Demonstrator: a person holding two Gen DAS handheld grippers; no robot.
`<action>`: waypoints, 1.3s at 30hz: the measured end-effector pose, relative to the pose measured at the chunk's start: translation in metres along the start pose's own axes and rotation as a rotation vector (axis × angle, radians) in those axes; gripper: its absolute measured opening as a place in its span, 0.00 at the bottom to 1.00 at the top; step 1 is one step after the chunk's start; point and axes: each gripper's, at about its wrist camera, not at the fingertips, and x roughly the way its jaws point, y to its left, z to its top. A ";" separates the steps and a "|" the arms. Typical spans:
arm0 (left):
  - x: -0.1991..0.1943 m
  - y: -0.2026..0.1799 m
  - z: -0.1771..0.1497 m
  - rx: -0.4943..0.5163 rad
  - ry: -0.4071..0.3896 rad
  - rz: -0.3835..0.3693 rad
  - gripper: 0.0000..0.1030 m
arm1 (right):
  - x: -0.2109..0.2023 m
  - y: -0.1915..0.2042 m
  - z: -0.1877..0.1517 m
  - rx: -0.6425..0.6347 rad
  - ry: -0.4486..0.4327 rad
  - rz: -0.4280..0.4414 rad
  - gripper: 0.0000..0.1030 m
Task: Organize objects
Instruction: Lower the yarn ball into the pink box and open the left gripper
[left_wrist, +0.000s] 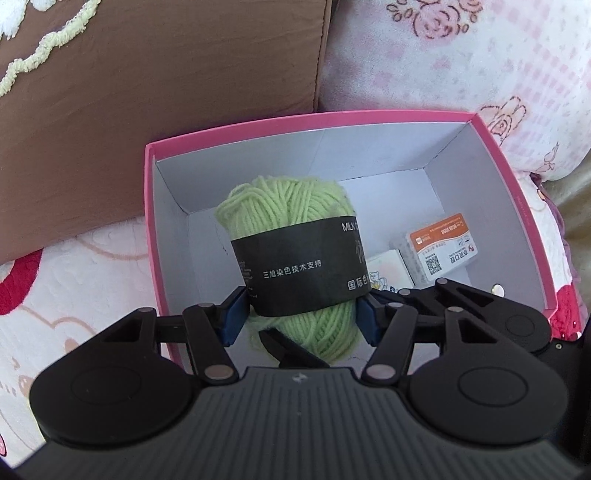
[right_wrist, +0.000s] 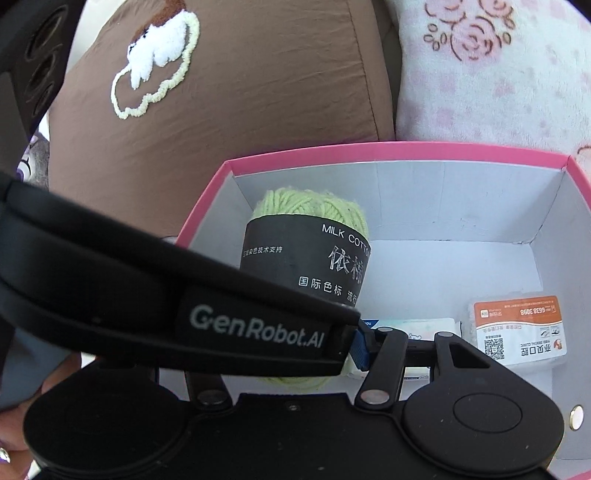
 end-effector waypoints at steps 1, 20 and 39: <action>0.000 -0.001 0.000 0.002 0.001 0.005 0.58 | 0.000 -0.002 0.001 0.009 0.003 0.010 0.59; 0.005 0.000 0.012 -0.001 -0.009 0.006 0.44 | -0.008 -0.006 -0.011 -0.001 -0.026 0.023 0.59; -0.031 0.015 -0.010 0.056 -0.083 -0.025 0.36 | -0.047 0.003 -0.037 -0.054 -0.068 -0.035 0.41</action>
